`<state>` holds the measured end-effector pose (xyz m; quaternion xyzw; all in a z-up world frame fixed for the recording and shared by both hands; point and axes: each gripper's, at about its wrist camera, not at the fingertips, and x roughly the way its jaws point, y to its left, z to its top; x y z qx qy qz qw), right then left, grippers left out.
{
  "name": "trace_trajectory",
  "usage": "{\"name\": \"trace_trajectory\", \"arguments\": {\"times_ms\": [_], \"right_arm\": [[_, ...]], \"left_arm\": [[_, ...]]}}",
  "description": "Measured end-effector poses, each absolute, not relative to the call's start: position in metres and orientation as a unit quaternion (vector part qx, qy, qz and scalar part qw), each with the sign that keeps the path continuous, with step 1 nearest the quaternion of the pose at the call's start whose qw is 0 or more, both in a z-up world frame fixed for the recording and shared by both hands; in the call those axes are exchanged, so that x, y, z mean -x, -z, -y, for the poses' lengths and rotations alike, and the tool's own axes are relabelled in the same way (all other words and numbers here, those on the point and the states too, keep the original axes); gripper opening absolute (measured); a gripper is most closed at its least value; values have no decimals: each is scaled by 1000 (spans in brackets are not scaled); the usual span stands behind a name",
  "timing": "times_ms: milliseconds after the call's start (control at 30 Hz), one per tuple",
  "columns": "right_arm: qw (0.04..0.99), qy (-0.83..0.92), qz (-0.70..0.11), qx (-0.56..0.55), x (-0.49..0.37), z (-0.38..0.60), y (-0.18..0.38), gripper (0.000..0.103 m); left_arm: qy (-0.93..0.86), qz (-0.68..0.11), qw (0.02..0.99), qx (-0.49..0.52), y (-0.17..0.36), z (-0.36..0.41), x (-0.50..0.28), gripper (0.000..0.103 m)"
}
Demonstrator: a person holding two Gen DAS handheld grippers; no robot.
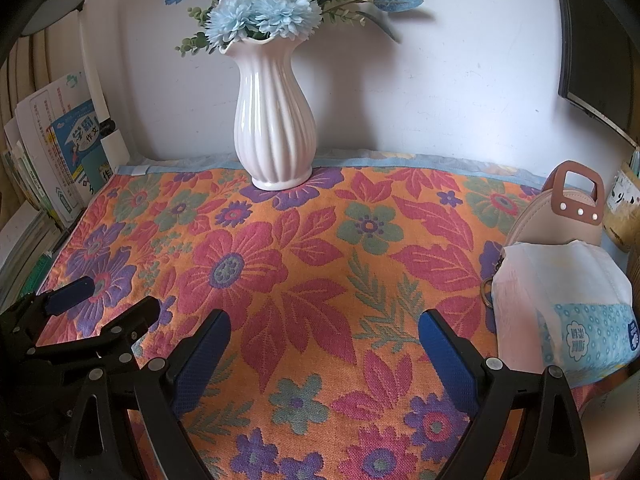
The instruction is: Organize soft objects
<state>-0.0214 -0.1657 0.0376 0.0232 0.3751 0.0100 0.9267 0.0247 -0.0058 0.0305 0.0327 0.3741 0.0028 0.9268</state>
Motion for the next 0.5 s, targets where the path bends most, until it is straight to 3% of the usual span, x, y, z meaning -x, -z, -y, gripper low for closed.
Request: {"name": "trace_trajectory", "arguments": {"times_ms": [233, 367, 500], "right_arm": [[926, -10, -375, -22, 21, 166, -38, 94], [927, -5, -375, -21, 23, 167, -36, 94], [923, 29, -383, -6, 25, 166, -34, 94]], "left_arm": [[-7, -377, 925, -38, -29, 6, -27, 84], [-47, -329, 942, -47, -38, 3, -18, 84], [-22, -380, 924, -23, -32, -3, -25, 88]]}}
